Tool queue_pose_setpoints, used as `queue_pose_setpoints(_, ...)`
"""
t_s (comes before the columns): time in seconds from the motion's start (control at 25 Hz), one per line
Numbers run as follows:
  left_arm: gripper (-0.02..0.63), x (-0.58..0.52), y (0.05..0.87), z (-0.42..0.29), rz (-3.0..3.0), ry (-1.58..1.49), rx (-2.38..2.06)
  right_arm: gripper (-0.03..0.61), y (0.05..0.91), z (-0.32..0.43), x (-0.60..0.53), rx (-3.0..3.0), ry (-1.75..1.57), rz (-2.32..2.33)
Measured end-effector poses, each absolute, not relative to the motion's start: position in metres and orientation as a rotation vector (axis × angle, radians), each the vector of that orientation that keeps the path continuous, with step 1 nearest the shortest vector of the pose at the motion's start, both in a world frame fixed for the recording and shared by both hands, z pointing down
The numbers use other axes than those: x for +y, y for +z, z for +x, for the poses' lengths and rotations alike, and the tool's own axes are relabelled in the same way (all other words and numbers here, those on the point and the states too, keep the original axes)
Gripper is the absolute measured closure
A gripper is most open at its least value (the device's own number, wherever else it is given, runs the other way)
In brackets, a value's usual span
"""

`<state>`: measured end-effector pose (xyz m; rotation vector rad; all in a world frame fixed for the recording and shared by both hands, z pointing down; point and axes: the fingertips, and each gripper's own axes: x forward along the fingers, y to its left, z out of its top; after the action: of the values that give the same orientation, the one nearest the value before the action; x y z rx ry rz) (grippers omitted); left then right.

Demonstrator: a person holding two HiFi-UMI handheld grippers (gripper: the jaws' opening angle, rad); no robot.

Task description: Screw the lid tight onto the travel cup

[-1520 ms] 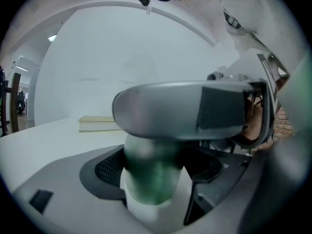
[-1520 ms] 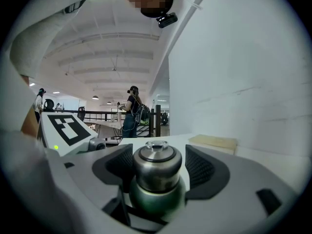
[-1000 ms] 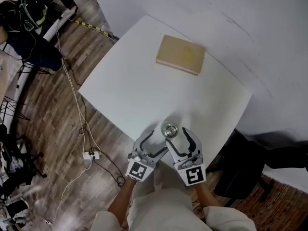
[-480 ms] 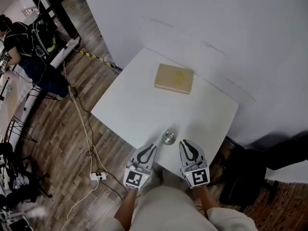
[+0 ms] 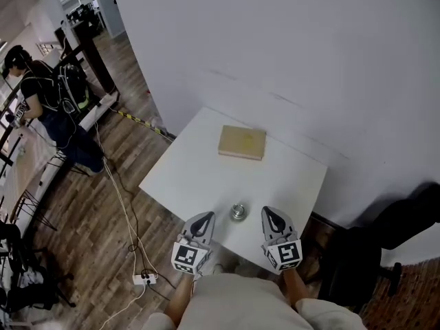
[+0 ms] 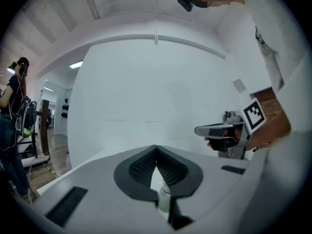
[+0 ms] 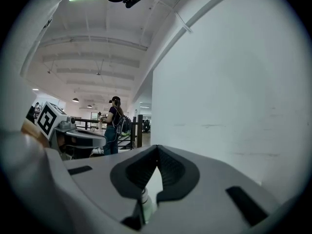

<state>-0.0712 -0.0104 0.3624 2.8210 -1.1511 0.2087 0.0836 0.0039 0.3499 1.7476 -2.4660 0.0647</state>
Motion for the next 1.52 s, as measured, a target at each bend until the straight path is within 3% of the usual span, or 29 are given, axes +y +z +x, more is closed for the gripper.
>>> queue_pose_setpoints(0.76,0.606,-0.002,0.317,-0.081,2.855,0.132,-1.251,0.58,0.312,0.105,0.022,-2.436,-0.031,1.841)
queue_pose_setpoints(1.52,0.607,-0.004,0.327,-0.072,2.844,0.163,-1.245,0.58,0.319,0.106,0.023,-2.426,-0.016,1.811)
